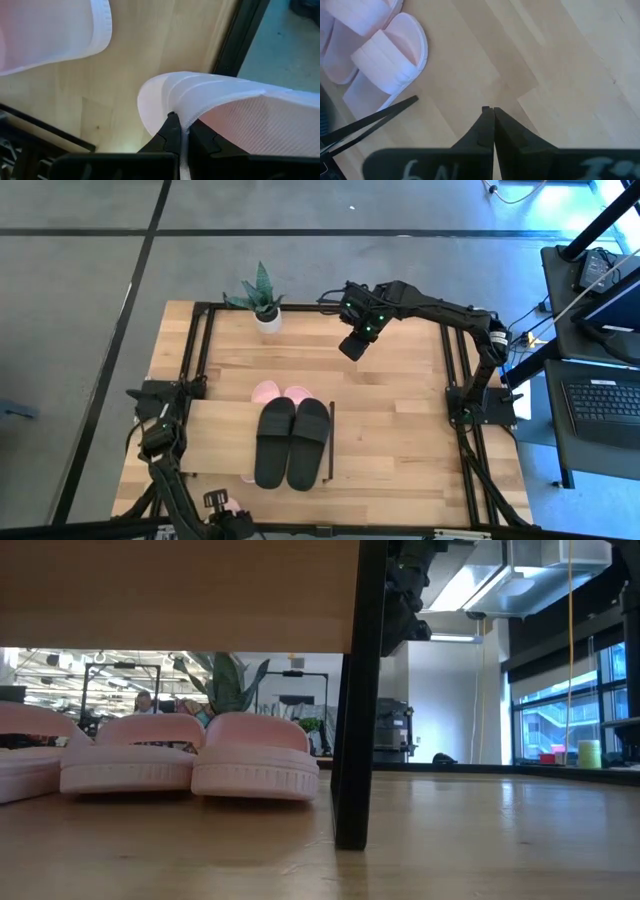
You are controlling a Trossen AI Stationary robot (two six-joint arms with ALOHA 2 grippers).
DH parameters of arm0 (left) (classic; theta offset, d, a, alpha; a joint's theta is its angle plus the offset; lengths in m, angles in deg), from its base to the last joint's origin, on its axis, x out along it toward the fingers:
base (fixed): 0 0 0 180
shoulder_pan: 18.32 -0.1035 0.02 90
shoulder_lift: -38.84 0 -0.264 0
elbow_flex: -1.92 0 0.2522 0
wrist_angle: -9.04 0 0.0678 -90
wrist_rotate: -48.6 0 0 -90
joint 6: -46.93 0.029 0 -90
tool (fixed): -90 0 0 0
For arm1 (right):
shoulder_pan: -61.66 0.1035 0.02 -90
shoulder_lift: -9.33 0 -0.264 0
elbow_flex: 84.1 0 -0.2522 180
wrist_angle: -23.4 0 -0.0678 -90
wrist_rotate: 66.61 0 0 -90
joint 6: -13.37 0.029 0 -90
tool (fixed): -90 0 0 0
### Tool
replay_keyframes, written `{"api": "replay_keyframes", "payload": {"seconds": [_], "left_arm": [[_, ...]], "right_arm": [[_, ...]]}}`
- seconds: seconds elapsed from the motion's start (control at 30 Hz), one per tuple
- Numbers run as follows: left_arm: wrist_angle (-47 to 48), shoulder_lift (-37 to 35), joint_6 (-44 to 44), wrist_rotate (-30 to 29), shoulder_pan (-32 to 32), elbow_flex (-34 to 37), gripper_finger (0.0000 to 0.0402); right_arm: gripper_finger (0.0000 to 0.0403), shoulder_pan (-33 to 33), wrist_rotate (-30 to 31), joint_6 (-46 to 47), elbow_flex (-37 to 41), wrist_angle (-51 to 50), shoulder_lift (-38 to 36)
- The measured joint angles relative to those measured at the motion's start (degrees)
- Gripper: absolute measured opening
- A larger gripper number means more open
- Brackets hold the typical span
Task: Pick and place slides into the shelf
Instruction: Put the pink slide under the shelf
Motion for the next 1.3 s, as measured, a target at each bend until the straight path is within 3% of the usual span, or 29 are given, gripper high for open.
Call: {"api": "replay_keyframes", "payload": {"seconds": [0.37, 0.53, 1.3], "left_arm": [[1.01, -2.92, 0.45, -0.39, -0.94, 0.39, 0.0002], [0.45, -3.03, 1.77, 1.56, -1.13, 0.78, 0.0002], [0.54, -3.29, 0.06, 5.22, -1.53, 2.5, 0.0002]], "right_arm": [[0.0006, -0.02, 0.24, -1.66, 0.0, 0.02, 0.0], [0.0006, -0.02, 3.91, -1.91, 0.0, 0.03, 0.0], [0.0006, 0.0, 4.07, -1.91, 0.0, 0.85, 0.0]]}}
